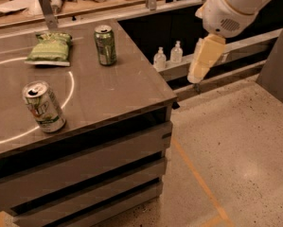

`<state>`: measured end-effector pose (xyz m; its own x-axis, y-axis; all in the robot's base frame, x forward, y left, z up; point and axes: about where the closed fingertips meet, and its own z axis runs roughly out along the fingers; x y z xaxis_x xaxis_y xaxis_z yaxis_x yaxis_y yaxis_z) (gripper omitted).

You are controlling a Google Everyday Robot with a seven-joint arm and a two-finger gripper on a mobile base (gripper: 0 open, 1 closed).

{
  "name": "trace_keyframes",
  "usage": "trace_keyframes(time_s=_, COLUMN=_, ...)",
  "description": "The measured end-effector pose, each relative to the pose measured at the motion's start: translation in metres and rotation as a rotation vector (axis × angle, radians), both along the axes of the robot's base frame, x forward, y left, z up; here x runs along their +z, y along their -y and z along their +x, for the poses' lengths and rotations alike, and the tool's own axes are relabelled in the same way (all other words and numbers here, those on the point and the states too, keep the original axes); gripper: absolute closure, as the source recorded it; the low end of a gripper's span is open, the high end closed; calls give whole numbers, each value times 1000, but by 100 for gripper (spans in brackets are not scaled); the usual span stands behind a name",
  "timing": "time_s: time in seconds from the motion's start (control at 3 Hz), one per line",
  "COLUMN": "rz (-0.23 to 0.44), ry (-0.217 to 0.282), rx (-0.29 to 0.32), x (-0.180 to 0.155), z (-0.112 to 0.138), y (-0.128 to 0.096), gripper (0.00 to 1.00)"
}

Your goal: Move green can near 7up can

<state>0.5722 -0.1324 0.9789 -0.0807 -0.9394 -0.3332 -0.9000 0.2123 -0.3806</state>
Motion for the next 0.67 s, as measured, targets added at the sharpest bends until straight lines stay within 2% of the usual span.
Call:
trace_keyframes(time_s=0.33, rz=77, ry=30, rx=15, x=-10, z=47, y=-38, gripper=0)
trace_keyframes(time_s=0.67, rz=236, ry=46, rx=62, x=-23, z=99, y=-100, gripper=0)
